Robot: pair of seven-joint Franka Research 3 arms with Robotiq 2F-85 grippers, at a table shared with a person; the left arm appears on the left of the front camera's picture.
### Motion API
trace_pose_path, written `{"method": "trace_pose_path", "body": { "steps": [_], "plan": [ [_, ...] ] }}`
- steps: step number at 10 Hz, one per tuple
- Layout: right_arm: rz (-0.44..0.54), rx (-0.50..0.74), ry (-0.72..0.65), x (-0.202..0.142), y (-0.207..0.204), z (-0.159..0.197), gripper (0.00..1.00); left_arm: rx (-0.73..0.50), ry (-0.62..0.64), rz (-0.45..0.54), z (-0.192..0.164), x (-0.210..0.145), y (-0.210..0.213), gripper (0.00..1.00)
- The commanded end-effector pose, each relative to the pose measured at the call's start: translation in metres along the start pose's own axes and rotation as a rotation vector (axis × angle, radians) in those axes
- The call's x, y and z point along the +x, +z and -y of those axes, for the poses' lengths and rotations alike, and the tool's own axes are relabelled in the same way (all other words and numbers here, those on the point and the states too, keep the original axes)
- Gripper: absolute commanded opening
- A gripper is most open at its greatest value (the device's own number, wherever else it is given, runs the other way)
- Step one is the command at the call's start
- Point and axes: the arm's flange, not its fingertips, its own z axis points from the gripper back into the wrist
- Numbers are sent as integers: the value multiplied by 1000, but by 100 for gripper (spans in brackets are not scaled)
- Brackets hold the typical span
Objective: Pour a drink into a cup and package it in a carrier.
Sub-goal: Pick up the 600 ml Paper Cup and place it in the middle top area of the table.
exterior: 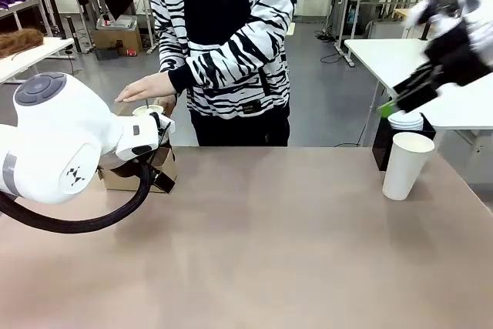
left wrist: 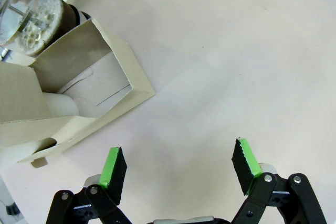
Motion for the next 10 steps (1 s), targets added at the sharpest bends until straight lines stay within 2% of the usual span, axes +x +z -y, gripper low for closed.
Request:
{"method": "trace_pose_path", "body": {
  "steps": [1,2,3,4,8,10],
  "plan": [
    [93,173,79,-34,16,47,100,0,0,0,0,0,0,100],
    [128,180,50,-49,17,65,100,0,0,0,0,0,0,100],
    [123,147,-26,-57,8,75,100,0,0,0,0,0,0,100],
    [126,120,71,-43,32,39,100,0,0,0,0,0,0,100],
    [115,126,47,-47,27,45,100,0,0,0,0,0,0,100],
    [225,120,-59,-93,34,109,100,0,0,0,0,0,0,100]
  ]
}}
